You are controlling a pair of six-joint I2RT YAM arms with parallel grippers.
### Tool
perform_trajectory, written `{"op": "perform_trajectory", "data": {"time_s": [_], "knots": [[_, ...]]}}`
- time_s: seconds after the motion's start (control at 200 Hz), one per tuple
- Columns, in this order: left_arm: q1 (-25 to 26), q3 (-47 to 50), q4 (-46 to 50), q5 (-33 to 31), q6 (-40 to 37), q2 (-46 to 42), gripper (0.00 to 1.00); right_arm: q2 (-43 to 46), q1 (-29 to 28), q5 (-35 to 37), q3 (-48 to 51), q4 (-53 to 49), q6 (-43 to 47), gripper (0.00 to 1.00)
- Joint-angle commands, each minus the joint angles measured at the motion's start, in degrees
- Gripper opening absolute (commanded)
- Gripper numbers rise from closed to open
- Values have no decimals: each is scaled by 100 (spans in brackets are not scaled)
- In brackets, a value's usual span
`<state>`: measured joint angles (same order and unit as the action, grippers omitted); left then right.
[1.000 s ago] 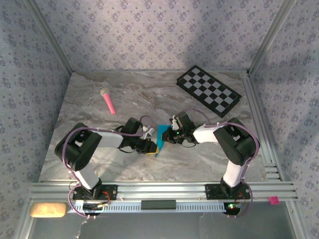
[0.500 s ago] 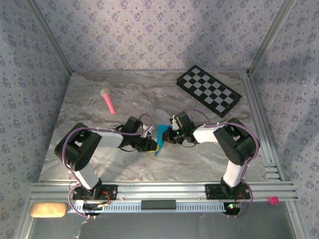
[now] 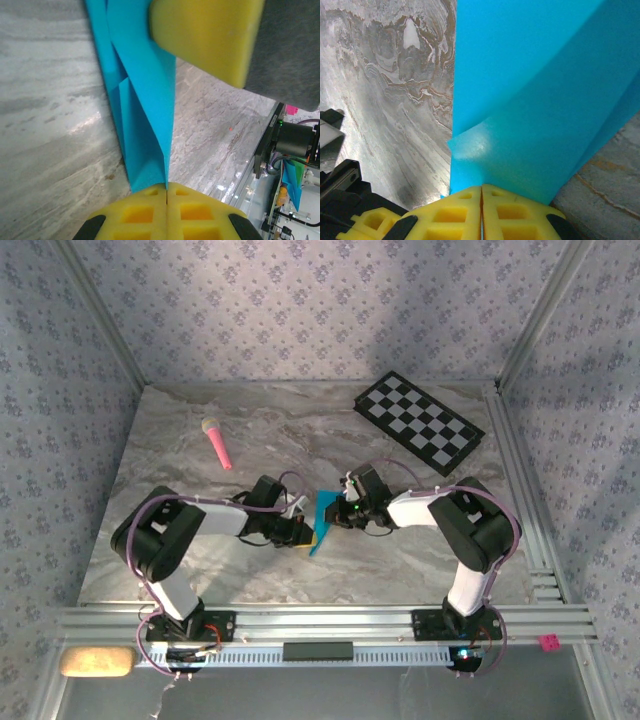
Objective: Fold a paper plane with a square sheet of paper (pick it up from the middle)
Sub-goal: Fold the wing for the fifth time at the center of the table.
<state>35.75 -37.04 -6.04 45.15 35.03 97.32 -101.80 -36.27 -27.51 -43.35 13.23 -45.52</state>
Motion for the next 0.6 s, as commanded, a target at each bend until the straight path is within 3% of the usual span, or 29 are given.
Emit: {"op": "perform_trajectory", "data": {"time_s": [0.0, 0.595], "knots": [[81, 5, 553, 287, -160, 164, 5, -322, -74, 440, 1, -452, 105, 10], [135, 83, 1013, 294, -418, 184, 11, -350, -84, 510, -68, -625, 140, 10]]}}
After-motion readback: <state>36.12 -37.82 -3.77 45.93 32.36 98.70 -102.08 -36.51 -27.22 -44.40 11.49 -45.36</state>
